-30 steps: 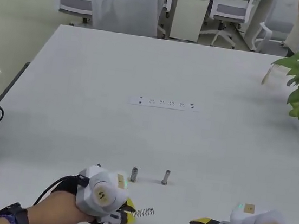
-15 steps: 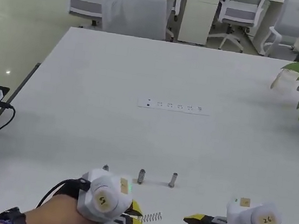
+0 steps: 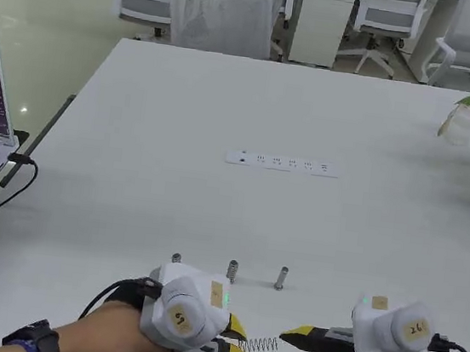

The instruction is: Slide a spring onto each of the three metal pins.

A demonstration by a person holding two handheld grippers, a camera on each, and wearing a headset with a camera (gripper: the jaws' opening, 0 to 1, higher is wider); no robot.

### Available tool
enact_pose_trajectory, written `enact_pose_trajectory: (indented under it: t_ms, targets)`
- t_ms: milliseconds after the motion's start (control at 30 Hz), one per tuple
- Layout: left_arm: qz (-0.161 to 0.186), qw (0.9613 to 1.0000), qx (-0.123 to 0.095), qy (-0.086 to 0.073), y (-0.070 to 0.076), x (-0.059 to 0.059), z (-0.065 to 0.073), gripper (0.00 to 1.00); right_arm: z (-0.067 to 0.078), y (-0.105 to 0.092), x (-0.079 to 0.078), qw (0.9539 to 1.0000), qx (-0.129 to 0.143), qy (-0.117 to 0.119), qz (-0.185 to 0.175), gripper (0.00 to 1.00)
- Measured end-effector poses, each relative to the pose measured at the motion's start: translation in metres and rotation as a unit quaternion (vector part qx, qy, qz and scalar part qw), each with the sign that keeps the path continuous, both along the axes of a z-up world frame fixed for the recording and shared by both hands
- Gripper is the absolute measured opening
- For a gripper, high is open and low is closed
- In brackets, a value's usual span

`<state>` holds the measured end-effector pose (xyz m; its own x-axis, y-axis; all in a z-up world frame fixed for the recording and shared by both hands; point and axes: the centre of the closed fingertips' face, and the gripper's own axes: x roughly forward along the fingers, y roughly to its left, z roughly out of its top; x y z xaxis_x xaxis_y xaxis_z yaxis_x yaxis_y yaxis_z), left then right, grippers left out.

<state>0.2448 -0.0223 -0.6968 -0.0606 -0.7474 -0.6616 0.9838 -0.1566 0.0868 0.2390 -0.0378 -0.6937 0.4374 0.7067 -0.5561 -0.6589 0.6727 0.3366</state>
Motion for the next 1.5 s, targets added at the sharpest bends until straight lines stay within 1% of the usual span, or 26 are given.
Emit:
enact_pose_trajectory:
  t_ms: [100, 300, 367, 433, 467, 500, 533, 700, 833, 1000, 1100, 1167, 1233, 1300, 1333, 1367, 1400, 1467, 1500]
  targets:
    - [-0.005, 1.0, -0.003, -0.002, -0.003, -0.003, 0.003, 0.02, 0.0, 0.001, 0.0, 1.0, 0.003, 0.0, 0.003, 0.32]
    - [-0.013, 0.9999, -0.006, -0.005, -0.005, -0.006, 0.005, 0.02, 0.003, 0.004, -0.001, 0.9999, 0.014, -0.003, 0.006, 0.24]
    - [-0.016, 0.9998, -0.004, -0.007, -0.005, -0.007, 0.005, 0.02, 0.003, 0.005, -0.002, 0.9998, 0.016, -0.004, 0.008, 0.22]
    - [-0.022, 0.9997, -0.001, -0.01, -0.004, -0.009, 0.004, 0.02, 0.006, 0.007, -0.003, 0.9997, 0.022, -0.008, 0.012, 0.16]
    - [-0.027, 0.9995, 0.001, -0.015, -0.003, -0.011, 0.003, 0.02, 0.007, 0.006, -0.004, 0.9996, 0.025, -0.01, 0.011, 0.14]
    - [-0.029, 0.9995, 0.002, -0.016, -0.003, -0.011, 0.002, 0.02, 0.008, 0.006, -0.004, 0.9994, 0.03, -0.01, 0.012, 0.13]
    - [-0.03, 0.9994, 0.001, -0.015, -0.003, -0.012, 0.003, 0.02, 0.009, 0.007, -0.005, 0.9993, 0.035, -0.008, 0.012, 0.13]
    - [-0.032, 0.9994, 0.002, -0.015, -0.005, -0.013, 0.002, 0.02, 0.01, 0.009, -0.008, 0.9991, 0.039, -0.006, 0.019, 0.11]
    - [-0.032, 0.9994, 0.0, -0.013, -0.007, -0.014, 0.002, 0.02, 0.014, 0.013, -0.012, 0.9985, 0.049, -0.002, 0.027, 0.09]
    - [-0.028, 0.9996, -0.003, -0.008, -0.009, -0.015, 0.002, 0.02, 0.016, 0.012, -0.011, 0.9988, 0.039, -0.001, 0.031, 0.08]
    - [-0.017, 0.9998, -0.011, -0.001, -0.012, -0.014, 0.004, 0.02, 0.021, 0.011, -0.008, 0.999, 0.03, 0.001, 0.033, 0.08]
    - [-0.011, 0.9998, -0.015, 0.002, -0.014, -0.013, 0.005, 0.02, 0.025, 0.011, -0.005, 0.999, 0.02, -0.005, 0.039, 0.08]
    - [-0.005, 0.9997, -0.02, 0.007, -0.016, -0.013, 0.007, 0.02, 0.029, 0.011, -0.002, 0.9989, 0.011, -0.006, 0.045, 0.08]
    - [0.002, 0.9995, -0.029, 0.014, -0.019, -0.011, 0.01, 0.02, 0.034, 0.01, 0.0, 0.9982, -0.007, -0.011, 0.058, 0.08]
    - [0.008, 0.9991, -0.038, 0.018, -0.022, -0.01, 0.015, 0.02, 0.04, 0.01, 0.002, 0.9973, -0.02, -0.021, 0.068, 0.08]
    - [0.011, 0.9989, -0.041, 0.02, -0.023, -0.009, 0.017, 0.02, 0.042, 0.01, 0.003, 0.997, -0.022, -0.024, 0.071, 0.08]
    - [0.021, 0.9979, -0.055, 0.028, -0.026, -0.007, 0.024, 0.02, 0.05, 0.01, 0.005, 0.9965, -0.025, -0.027, 0.074, 0.08]
    - [0.033, 0.9964, -0.07, 0.035, -0.029, -0.003, 0.031, 0.02, 0.056, 0.007, 0.008, 0.9955, -0.032, -0.034, 0.082, 0.08]
    - [0.035, 0.9961, -0.072, 0.037, -0.029, -0.003, 0.032, 0.02, 0.06, 0.006, 0.01, 0.9949, -0.036, -0.037, 0.086, 0.08]
